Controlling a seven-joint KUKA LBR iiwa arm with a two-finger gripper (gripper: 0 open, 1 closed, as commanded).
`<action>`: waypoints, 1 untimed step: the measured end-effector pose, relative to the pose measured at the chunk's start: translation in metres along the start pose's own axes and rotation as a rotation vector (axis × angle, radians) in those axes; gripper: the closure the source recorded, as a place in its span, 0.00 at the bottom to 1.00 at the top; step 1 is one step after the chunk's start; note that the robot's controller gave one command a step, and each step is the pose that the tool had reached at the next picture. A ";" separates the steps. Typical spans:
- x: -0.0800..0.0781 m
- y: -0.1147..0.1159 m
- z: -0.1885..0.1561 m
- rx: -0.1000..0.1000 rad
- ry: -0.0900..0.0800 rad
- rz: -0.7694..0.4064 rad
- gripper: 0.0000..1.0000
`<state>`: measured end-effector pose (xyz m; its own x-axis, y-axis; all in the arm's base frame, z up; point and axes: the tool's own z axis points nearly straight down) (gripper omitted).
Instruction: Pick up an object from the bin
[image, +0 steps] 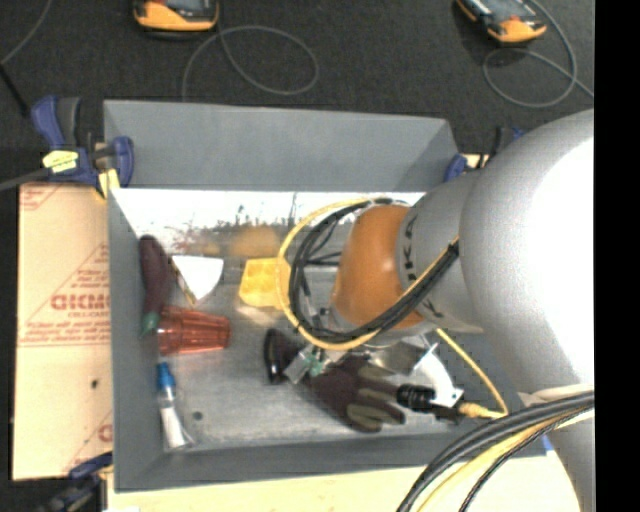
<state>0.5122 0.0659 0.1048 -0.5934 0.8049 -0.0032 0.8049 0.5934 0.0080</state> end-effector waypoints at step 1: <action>0.000 0.000 0.000 0.000 0.000 0.000 1.00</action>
Offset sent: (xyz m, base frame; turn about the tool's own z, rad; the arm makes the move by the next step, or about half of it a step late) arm 0.0000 0.0000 0.0000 0.0000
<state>0.5122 0.0659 0.1048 -0.5937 0.8047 -0.0033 0.8047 0.5937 0.0079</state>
